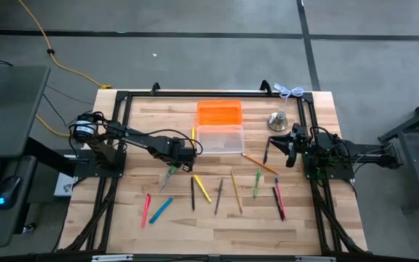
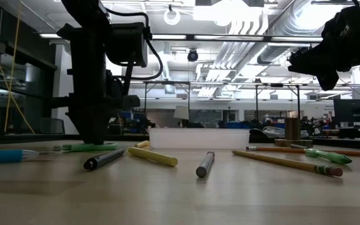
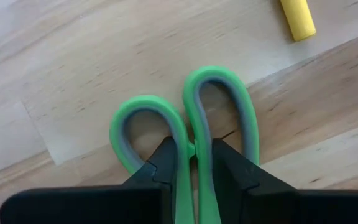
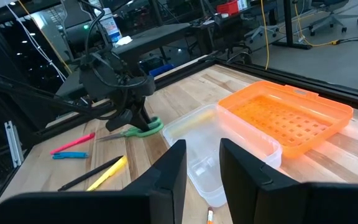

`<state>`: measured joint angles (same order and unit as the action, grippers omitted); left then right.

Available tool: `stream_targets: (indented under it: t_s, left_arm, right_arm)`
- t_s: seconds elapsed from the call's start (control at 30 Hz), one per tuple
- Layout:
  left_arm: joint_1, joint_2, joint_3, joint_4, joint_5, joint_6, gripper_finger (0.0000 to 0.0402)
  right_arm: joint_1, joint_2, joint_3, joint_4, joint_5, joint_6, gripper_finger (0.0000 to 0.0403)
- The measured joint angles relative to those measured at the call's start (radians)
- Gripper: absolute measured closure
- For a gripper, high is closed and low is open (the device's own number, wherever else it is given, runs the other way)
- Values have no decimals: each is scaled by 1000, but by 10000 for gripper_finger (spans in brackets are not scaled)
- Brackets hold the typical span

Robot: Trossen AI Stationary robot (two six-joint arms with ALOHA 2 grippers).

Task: Pick & place school supplies into a supply box
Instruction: Put the green scissors into the orange supply box

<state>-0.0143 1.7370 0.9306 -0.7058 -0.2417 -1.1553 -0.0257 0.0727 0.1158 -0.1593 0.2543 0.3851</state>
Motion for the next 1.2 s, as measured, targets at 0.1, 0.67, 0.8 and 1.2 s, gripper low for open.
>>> stream_targets:
  t_s: [0.1,0.67,0.8,1.2]
  left_arm:
    - [0,0,0,-2,-4,0,314]
    - [3,-34,21,-96,-12,7,313]
    - [4,-47,44,-152,-33,7,313]
    - [2,-47,47,-189,-11,6,314]
  right_arm:
    - [0,0,0,0,0,0,329]
    - [0,0,0,0,0,0,329]
    - [0,0,0,0,0,0,329]
    - [0,0,0,0,0,0,329]
